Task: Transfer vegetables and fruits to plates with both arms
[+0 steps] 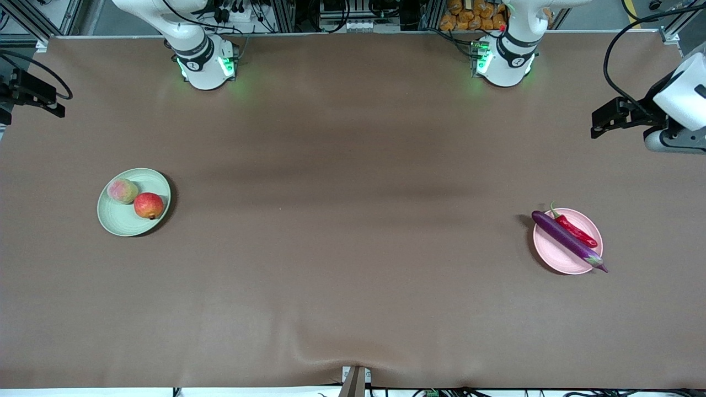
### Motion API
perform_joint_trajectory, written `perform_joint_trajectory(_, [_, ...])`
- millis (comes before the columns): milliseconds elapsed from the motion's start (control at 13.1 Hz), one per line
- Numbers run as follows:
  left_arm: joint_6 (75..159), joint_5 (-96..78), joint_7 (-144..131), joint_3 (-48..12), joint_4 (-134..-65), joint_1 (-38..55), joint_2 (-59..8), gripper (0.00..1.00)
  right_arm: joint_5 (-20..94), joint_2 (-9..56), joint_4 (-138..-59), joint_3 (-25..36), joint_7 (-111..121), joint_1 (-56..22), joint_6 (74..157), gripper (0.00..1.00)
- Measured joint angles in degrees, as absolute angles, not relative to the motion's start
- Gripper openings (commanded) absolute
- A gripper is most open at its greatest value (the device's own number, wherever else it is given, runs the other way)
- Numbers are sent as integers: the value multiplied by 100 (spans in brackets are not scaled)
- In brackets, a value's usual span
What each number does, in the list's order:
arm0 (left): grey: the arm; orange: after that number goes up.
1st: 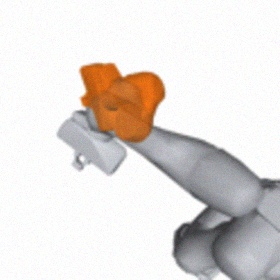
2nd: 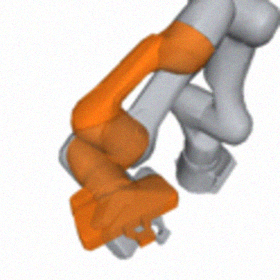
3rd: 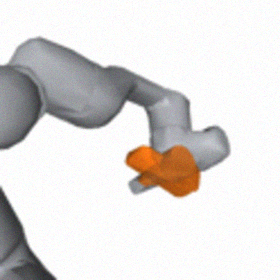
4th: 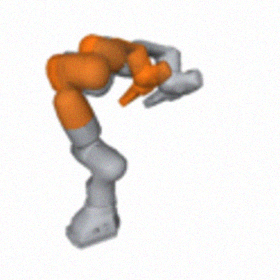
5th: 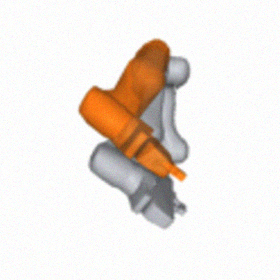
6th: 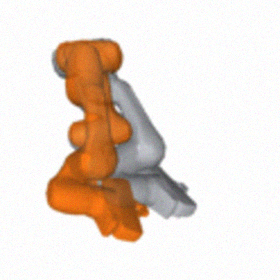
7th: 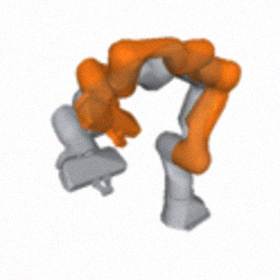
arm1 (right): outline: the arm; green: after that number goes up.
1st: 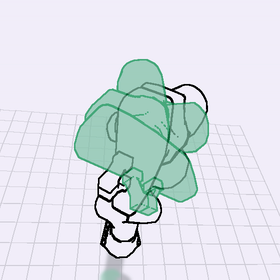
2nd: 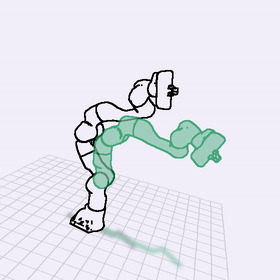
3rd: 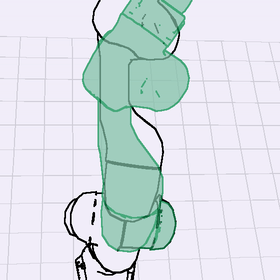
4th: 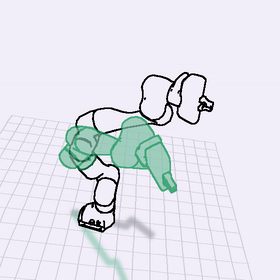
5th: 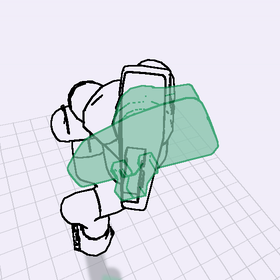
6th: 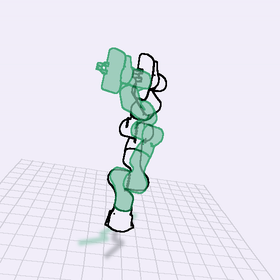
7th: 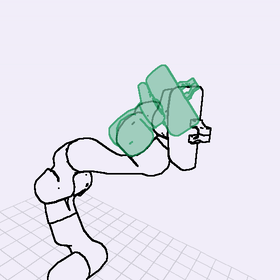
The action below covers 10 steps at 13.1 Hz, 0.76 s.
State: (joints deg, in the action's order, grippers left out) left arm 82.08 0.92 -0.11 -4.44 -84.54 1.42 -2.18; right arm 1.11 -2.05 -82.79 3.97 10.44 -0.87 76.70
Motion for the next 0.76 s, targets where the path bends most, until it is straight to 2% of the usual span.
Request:
perform_joint_trajectory(229, [8251,92,-17,-443,-8454,141,-229,100,-9,-541,-8659,179,1033,-85,7973,100])
perform_joint_trajectory(762, [8279,92,-355,-444,-8452,136,-229,100,-131,-288,-8513,134,1019,-74,8076,100])
